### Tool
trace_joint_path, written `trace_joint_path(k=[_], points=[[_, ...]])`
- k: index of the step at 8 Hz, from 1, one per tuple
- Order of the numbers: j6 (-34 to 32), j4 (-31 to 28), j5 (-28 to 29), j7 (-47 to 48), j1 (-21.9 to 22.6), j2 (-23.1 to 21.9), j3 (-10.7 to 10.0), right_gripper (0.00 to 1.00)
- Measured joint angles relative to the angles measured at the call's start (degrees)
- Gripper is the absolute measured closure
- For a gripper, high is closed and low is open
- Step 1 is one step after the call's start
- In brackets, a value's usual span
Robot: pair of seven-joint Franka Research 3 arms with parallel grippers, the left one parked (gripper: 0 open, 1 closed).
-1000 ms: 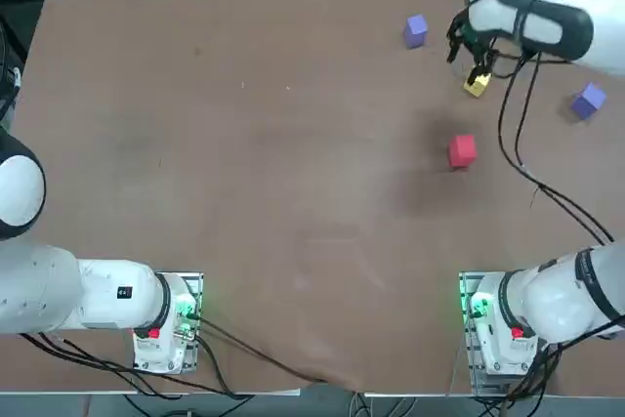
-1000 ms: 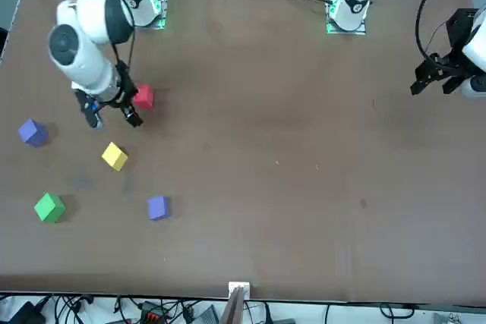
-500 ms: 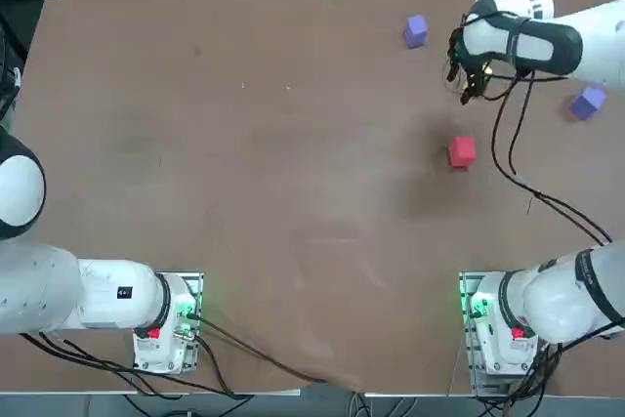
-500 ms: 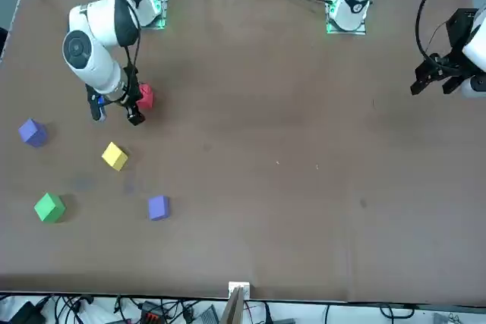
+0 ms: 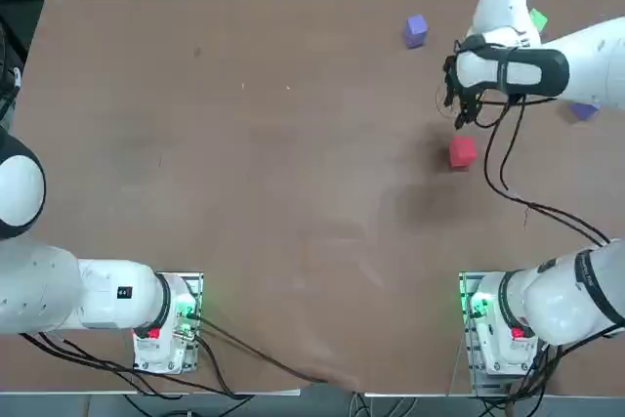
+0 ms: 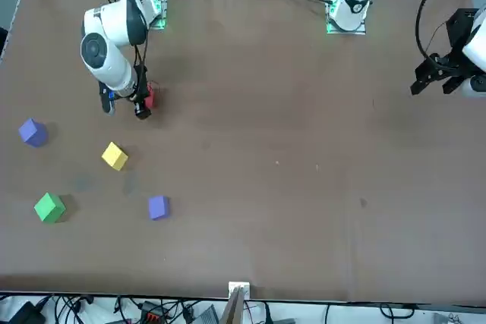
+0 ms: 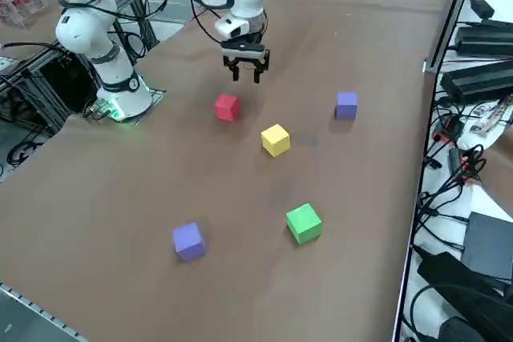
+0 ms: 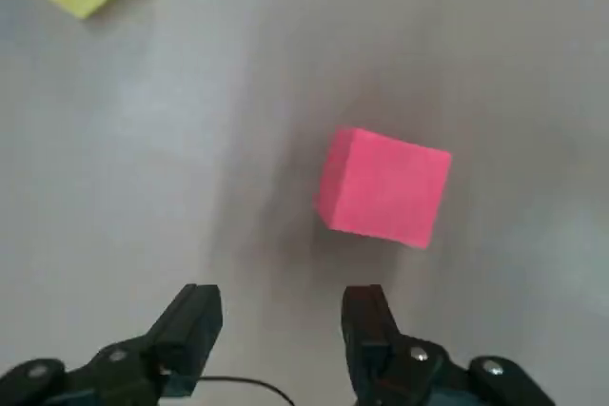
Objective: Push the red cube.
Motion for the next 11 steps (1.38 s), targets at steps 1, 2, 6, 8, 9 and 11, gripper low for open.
trace_joint_path(k=[1, 2, 6, 8, 9, 11], points=[[1.93, -1.72, 0.0, 2.04, 0.44, 0.02, 0.0, 0.23], [3.97, -3.38, 0.0, 4.44, 0.96, 0.09, 0.02, 0.25], [8.98, -6.48, 0.0, 10.48, 3.59, 2.88, 0.08, 0.26], [12.47, -8.44, 0.0, 10.83, 4.19, 4.11, 0.09, 0.26], [14.04, -9.62, 0.0, 10.86, 4.2, 4.26, 0.08, 0.26], [15.27, -10.76, 0.0, 10.99, 4.19, 4.54, -0.04, 0.29]])
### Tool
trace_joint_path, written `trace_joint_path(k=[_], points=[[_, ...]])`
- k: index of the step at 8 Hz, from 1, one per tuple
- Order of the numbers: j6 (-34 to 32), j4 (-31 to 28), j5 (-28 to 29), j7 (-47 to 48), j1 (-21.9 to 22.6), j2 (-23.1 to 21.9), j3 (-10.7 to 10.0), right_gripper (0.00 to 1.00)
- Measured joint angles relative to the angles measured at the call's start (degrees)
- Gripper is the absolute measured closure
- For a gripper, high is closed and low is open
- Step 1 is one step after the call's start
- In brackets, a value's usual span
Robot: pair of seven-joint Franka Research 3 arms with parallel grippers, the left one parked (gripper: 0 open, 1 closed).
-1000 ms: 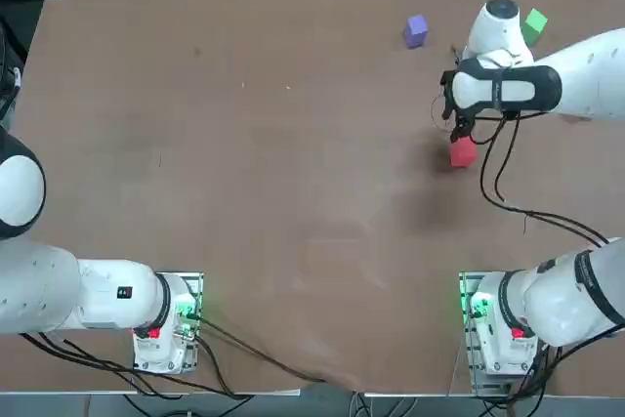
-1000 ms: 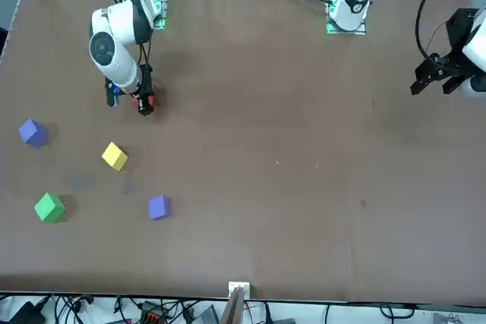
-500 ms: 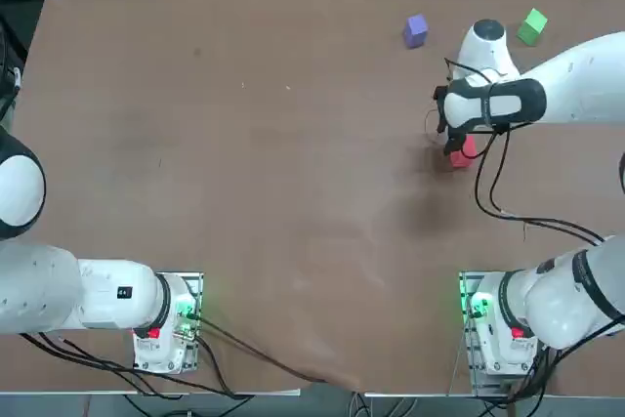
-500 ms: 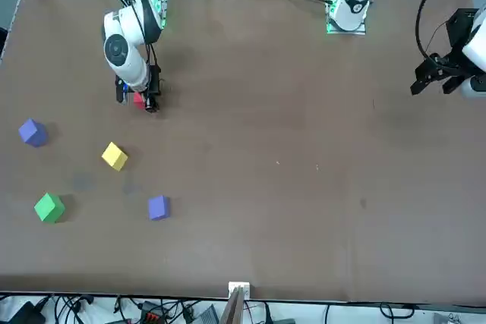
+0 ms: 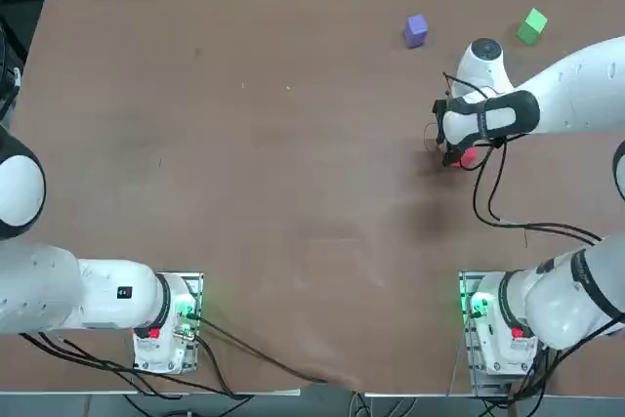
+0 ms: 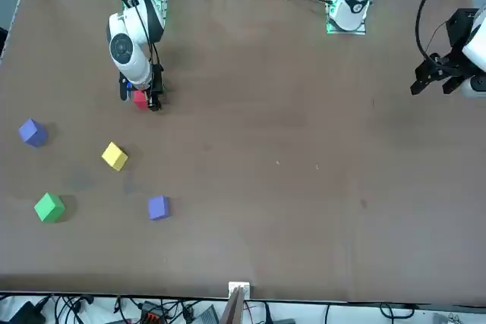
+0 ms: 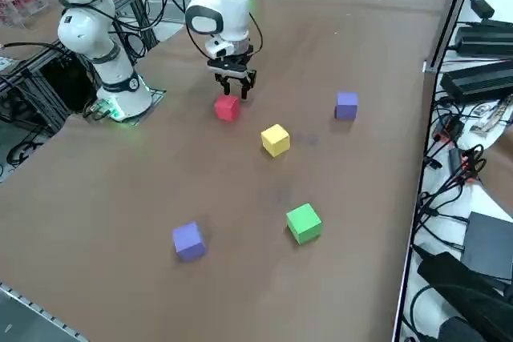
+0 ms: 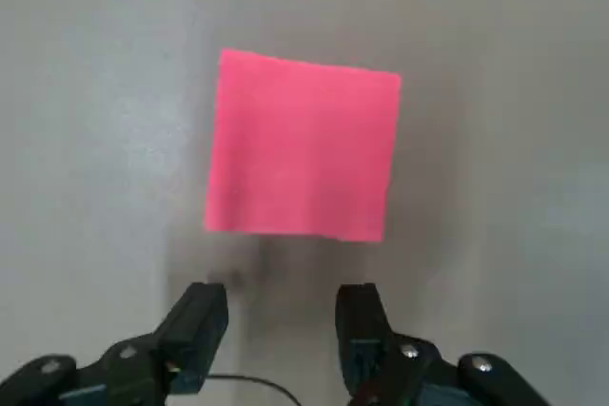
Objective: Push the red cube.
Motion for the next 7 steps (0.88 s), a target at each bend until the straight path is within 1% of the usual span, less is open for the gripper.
trace_joint_path(k=[1, 2, 5, 7], points=[[0.35, -0.09, 0.0, 0.06, -0.02, 0.38, -0.07, 0.31], [0.7, -0.09, 0.0, 0.12, -0.02, 0.93, -0.08, 0.37], [1.22, -0.09, 0.0, 0.29, -0.19, 1.8, -0.33, 0.37], [1.25, -0.09, 0.0, 0.31, -1.35, 1.79, -0.62, 0.4]])
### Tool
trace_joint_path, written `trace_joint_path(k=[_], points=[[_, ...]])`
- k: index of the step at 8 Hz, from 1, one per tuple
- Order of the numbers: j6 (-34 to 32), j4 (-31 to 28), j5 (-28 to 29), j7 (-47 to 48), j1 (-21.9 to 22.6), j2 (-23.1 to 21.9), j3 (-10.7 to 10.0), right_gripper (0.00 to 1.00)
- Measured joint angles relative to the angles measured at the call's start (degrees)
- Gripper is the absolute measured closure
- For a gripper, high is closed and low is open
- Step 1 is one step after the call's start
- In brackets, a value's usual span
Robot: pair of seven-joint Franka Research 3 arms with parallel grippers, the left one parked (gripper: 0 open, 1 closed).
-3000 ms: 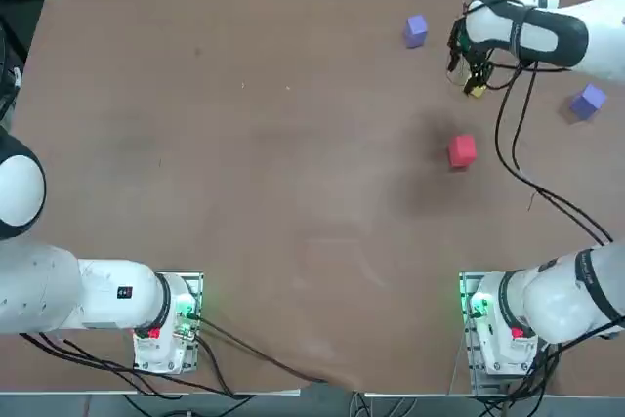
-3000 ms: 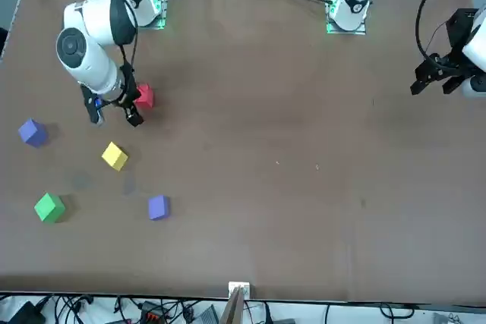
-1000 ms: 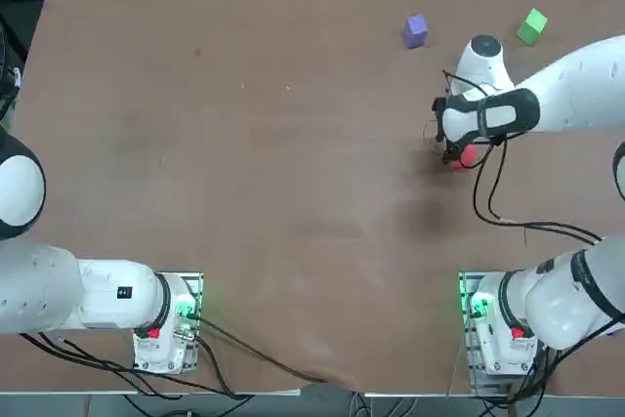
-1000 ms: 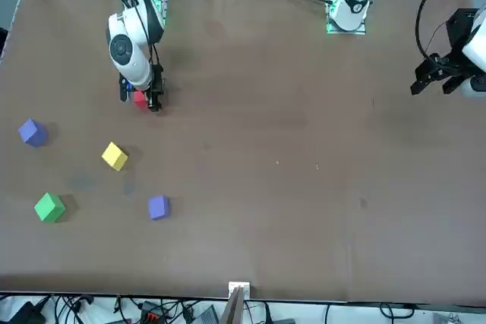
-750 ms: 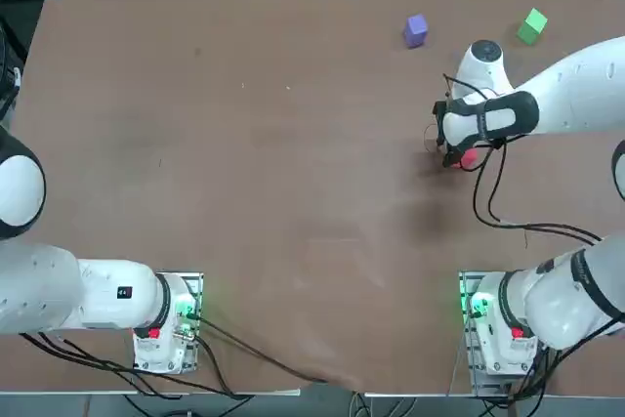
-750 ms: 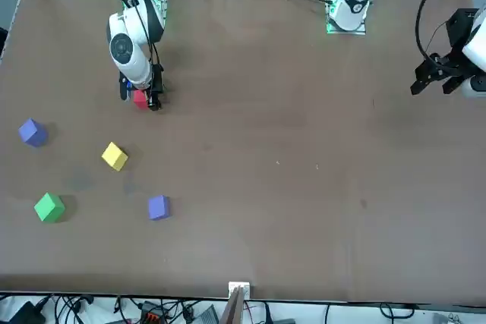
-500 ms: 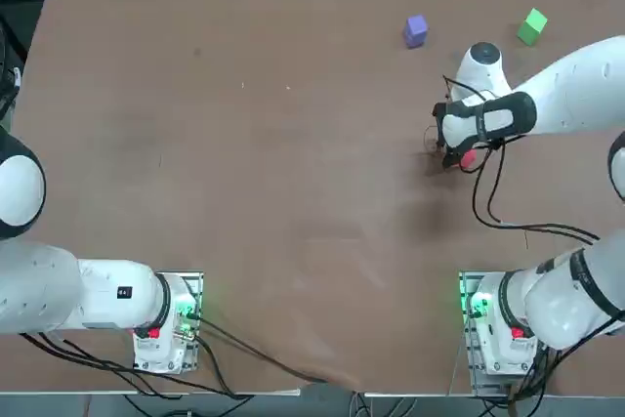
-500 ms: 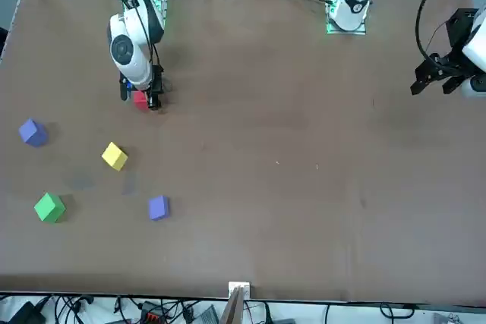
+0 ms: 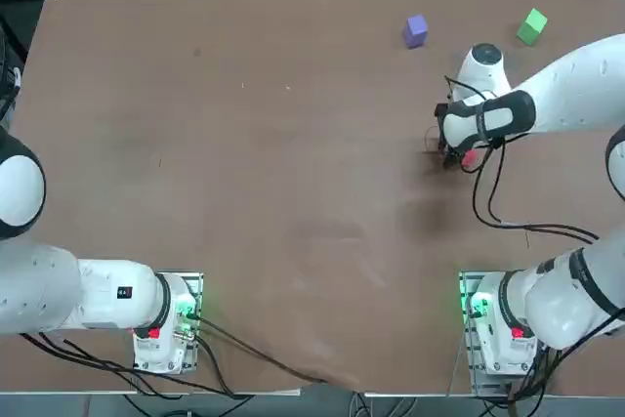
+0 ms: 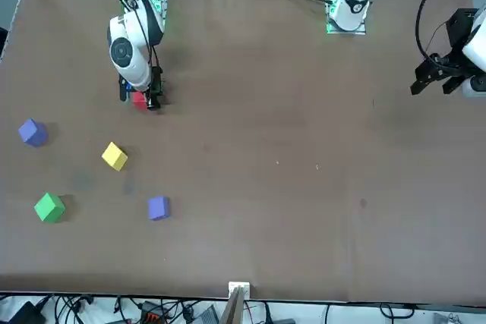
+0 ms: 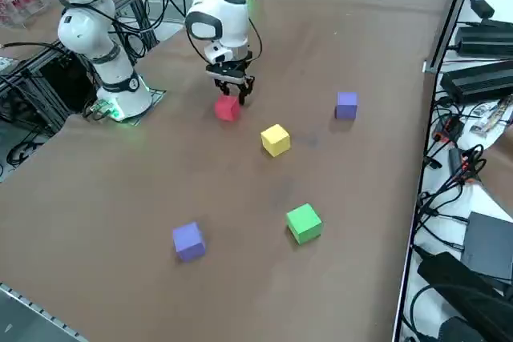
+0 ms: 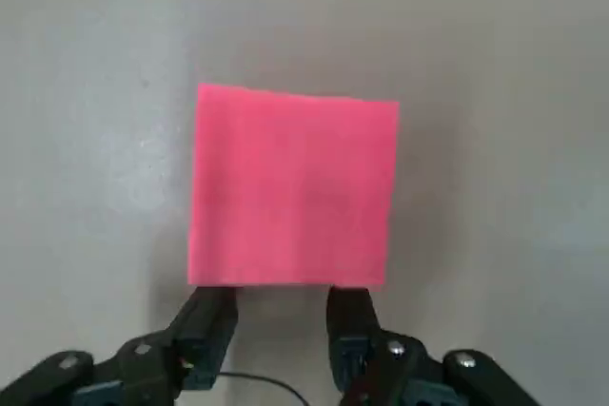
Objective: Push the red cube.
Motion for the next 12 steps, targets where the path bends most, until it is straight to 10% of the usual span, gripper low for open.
trace_joint_path(k=[12], points=[[0.05, -0.27, -0.02, -6.64, -12.37, 0.42, -0.25, 0.46]])
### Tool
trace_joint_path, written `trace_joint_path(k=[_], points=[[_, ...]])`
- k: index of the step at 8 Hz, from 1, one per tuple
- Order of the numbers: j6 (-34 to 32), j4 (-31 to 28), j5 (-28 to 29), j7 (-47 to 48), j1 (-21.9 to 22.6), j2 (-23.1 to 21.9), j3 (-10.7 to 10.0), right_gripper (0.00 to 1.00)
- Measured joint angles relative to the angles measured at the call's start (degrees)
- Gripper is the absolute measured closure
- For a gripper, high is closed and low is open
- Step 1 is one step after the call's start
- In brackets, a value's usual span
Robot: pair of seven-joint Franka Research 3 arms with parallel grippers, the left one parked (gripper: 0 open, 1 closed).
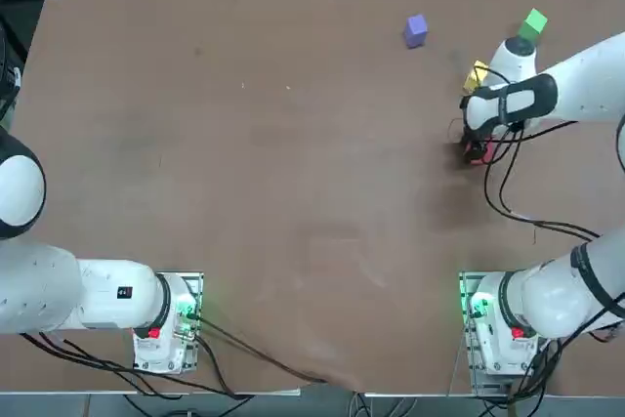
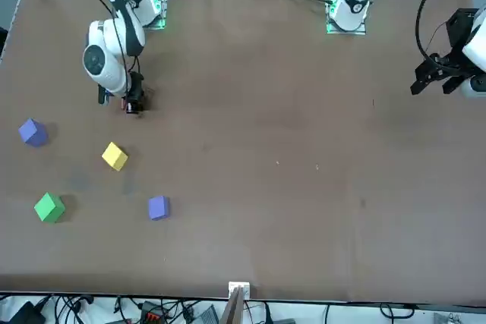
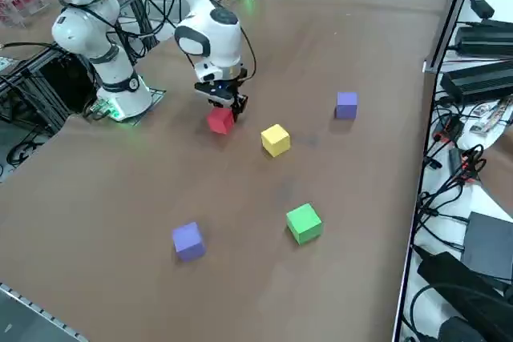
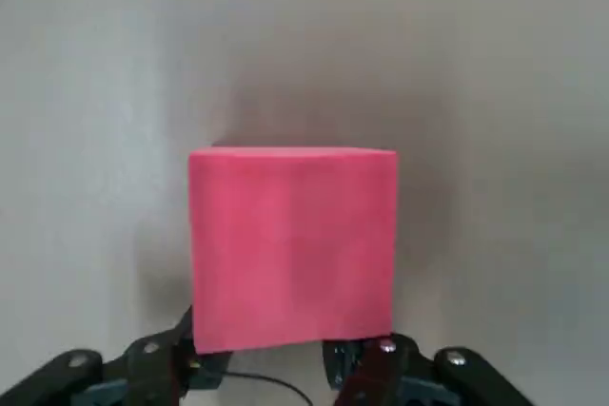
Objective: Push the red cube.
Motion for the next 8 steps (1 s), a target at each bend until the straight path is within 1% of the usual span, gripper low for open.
trace_joint_path(k=[4, 8], points=[[0.04, 0.03, -0.03, -5.57, -7.98, -0.05, -0.13, 0.46], [0.07, 0.08, -2.54, -7.89, -15.55, -0.04, -0.22, 0.46]])
